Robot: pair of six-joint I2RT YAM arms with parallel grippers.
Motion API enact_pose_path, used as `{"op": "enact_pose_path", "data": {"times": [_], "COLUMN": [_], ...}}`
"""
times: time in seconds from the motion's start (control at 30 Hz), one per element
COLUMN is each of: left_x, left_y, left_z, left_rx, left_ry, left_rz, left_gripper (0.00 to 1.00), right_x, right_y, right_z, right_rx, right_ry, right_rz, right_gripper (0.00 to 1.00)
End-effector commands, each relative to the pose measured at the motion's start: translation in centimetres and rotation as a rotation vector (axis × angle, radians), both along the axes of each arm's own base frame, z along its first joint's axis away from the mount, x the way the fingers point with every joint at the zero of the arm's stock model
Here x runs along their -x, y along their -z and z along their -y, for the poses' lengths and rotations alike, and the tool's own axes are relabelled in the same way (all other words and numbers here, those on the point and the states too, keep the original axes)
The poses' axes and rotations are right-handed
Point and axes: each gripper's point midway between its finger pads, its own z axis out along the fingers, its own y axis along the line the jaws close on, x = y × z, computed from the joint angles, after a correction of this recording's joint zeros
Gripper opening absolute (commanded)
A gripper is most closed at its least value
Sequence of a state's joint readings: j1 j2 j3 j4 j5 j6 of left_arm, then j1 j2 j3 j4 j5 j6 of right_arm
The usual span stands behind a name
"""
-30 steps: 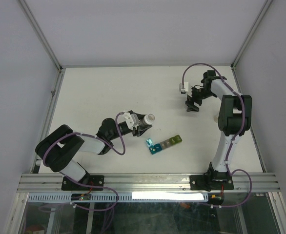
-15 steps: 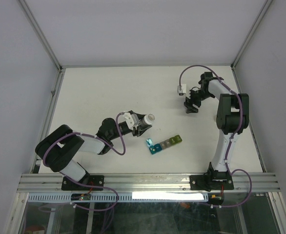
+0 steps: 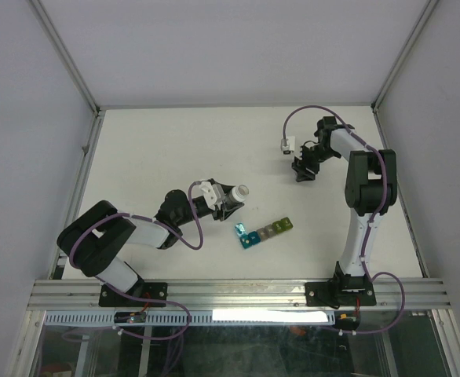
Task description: Sort the pills into containers
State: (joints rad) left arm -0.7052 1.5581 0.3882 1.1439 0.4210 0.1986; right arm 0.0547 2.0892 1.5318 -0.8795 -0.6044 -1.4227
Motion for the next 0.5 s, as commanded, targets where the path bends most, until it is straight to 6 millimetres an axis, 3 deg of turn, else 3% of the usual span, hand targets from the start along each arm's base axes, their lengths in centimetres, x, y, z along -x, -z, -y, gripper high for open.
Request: {"op": "enact_pose_path", "data": {"times": [0.0, 0.27, 0.47], "left_x": [-0.8, -0.7, -0.1], "left_y": [-2.1, -1.9, -2.3], "left_z": [0.4, 0.6, 1.1], "left_rx": [0.035, 0.031, 0.059], "left_ry": [0.005, 0.015, 0.054], "left_rz": [0.073, 0.063, 0.030], "left_gripper": [0.00, 0.00, 0.00], "right_x": [-1.3, -1.5, 0.2], "right_y": [-0.1, -1.2, -5.4], "right_z": [0.0, -0.1, -2.1], "right_rx": [0.030, 0.026, -0.059], "right_ry": [0.009, 0.029, 0.044], "right_rz": [0.029, 0.044, 0.063], "right_gripper": [0.53, 0.35, 0.25]}}
